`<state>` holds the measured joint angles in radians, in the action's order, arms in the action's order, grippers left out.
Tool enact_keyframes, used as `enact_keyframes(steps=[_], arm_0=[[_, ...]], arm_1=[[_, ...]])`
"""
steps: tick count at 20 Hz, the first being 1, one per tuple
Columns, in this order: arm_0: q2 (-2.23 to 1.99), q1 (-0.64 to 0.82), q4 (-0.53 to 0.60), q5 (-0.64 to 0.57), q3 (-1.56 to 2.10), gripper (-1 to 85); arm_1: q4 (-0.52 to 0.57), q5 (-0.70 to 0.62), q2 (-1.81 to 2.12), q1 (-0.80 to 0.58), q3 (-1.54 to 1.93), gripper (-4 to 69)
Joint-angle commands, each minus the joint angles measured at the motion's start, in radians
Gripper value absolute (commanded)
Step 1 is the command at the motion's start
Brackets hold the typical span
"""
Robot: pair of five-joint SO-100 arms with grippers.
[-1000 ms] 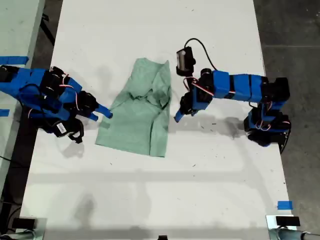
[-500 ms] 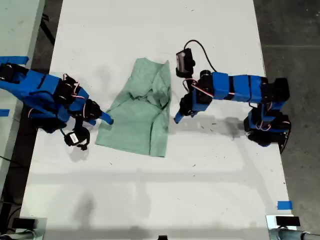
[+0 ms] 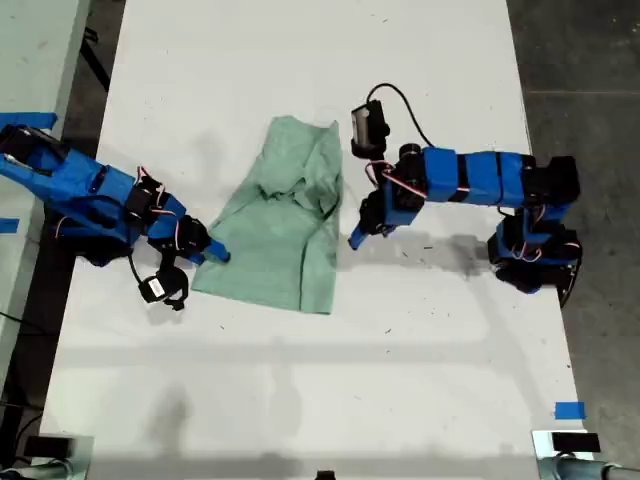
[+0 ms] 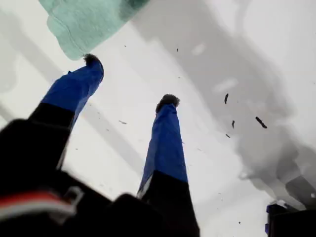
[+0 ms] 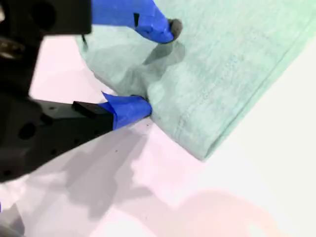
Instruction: Fold tshirt
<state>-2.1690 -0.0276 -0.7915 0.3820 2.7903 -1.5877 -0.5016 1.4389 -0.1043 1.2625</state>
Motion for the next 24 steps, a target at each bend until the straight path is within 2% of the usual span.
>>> enact_keyframes(steps=[1,4,6,9,14,16,19,21,22,24], arm_0=[[0.069,-0.043,0.012,0.026,-0.069,18.9],[0.1,-0.044,0.012,0.015,-0.106,12.3],[0.098,-0.044,-0.086,0.015,-0.175,12.0],[0.092,-0.063,-0.244,0.023,-0.293,16.8],[0.094,-0.066,-0.239,0.031,-0.281,22.3],[0.095,-0.069,-0.179,0.035,-0.219,22.2],[0.095,-0.074,-0.003,0.038,-0.087,18.1],[0.101,-0.087,0.032,0.041,-0.072,8.7],[0.129,-0.089,0.0,0.035,-0.112,0.1],[0.311,-0.094,-0.186,0.02,-0.336,0.1]], arm_1=[[0.026,0.009,0.086,0.012,0.003,25.8],[0.029,0.006,0.086,0.011,0.009,25.8],[0.023,0.009,0.087,0.011,0.009,25.8],[0.028,0.009,0.087,0.012,0.012,25.8],[0.029,-0.002,0.087,0.008,0.012,25.8],[0.029,0.002,0.087,0.011,0.015,25.8],[0.032,0.005,0.089,0.014,0.035,25.9],[0.035,0.014,0.098,0.017,0.052,26.0],[0.04,0.015,0.106,0.018,0.061,26.0],[0.054,0.014,0.114,0.014,0.072,26.0]])
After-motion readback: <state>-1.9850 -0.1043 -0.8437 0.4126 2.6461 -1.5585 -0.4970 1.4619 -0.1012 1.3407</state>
